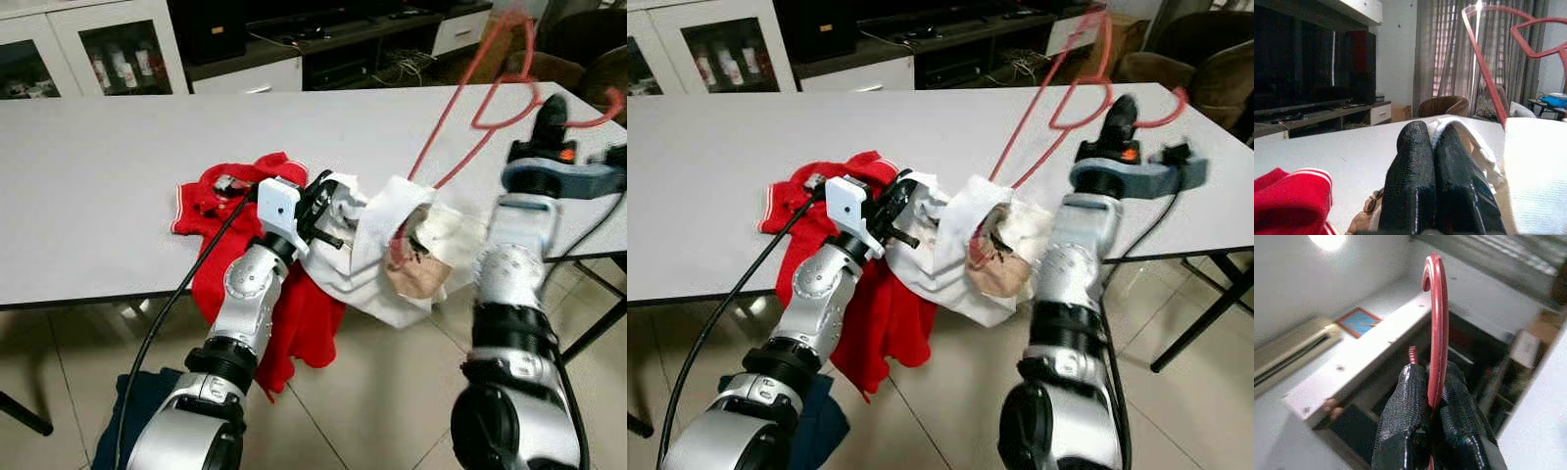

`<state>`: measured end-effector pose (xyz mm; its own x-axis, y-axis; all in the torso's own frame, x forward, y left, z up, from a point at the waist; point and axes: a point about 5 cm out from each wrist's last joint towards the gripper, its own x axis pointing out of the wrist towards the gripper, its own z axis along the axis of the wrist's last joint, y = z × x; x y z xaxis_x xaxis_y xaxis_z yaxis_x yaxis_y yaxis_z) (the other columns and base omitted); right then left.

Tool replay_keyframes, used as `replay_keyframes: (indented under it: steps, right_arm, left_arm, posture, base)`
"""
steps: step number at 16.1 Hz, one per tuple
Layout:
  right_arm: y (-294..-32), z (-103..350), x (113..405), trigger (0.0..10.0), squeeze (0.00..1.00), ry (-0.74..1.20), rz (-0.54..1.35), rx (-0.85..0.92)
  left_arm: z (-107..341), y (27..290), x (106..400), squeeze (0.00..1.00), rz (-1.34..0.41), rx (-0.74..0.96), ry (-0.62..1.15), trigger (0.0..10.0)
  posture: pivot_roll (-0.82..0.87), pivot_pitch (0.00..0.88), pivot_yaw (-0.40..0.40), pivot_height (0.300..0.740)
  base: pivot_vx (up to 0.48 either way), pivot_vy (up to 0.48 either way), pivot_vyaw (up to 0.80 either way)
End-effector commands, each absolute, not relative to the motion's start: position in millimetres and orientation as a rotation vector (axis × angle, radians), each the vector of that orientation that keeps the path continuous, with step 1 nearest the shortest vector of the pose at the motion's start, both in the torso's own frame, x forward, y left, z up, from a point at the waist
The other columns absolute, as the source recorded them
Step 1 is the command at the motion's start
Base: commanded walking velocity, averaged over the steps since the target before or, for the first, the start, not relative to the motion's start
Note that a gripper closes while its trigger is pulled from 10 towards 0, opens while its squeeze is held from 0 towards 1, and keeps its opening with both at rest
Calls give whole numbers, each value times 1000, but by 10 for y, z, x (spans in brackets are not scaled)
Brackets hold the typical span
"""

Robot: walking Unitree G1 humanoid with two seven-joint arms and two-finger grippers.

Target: Hang hanger

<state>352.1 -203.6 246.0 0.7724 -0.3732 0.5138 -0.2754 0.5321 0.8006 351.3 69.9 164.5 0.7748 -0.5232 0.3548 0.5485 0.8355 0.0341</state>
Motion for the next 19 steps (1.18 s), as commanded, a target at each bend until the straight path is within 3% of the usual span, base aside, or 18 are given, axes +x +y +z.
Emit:
replay_keyframes:
  steps: [1, 4, 7, 9, 14, 17, 19]
  right_arm:
    - [-2031, 2577, 3474, 0, 0, -778, 9, 1030]
    - [-1974, 2866, 3397, 0, 0, -888, 146, 920]
    - [-1748, 3229, 3267, 0, 0, -1021, 227, 489]
    - [-1582, 3286, 3205, 0, 0, -1047, 294, 377]
    - [-1425, 3031, 3156, 0, 0, -979, 309, 329]
    - [-1517, 2998, 3172, 0, 0, -967, 228, 328]
    - [-1712, 3001, 3219, 0, 0, -962, 107, 311]
  left_arm:
    - [1677, 695, 3500, 0, -598, -96, -372, 0]
    - [1731, 623, 3445, 0, -686, -185, -391, 0]
    - [1736, 575, 3427, 0, -699, -172, -394, 0]
    - [1756, 584, 3425, 0, -696, -174, -401, 0]
    - [1995, 726, 3473, 0, -604, -187, -511, 0]
    - [2035, 742, 3487, 0, -594, -283, -509, 0]
    - [2060, 703, 3434, 0, -673, -331, -527, 0]
  posture:
    - [27, 13, 23, 740]
    - [28, 15, 26, 740]
    - [30, 15, 27, 740]
    - [30, 14, 26, 740]
    - [35, 15, 23, 740]
    - [30, 14, 27, 740]
    - [27, 13, 26, 740]
  base:
    - [0, 0, 0]
    - [0, 0, 0]
    - [0, 0, 0]
    - [0, 0, 0]
    - [0, 0, 0]
    - [0, 0, 0]
    - [0, 0, 0]
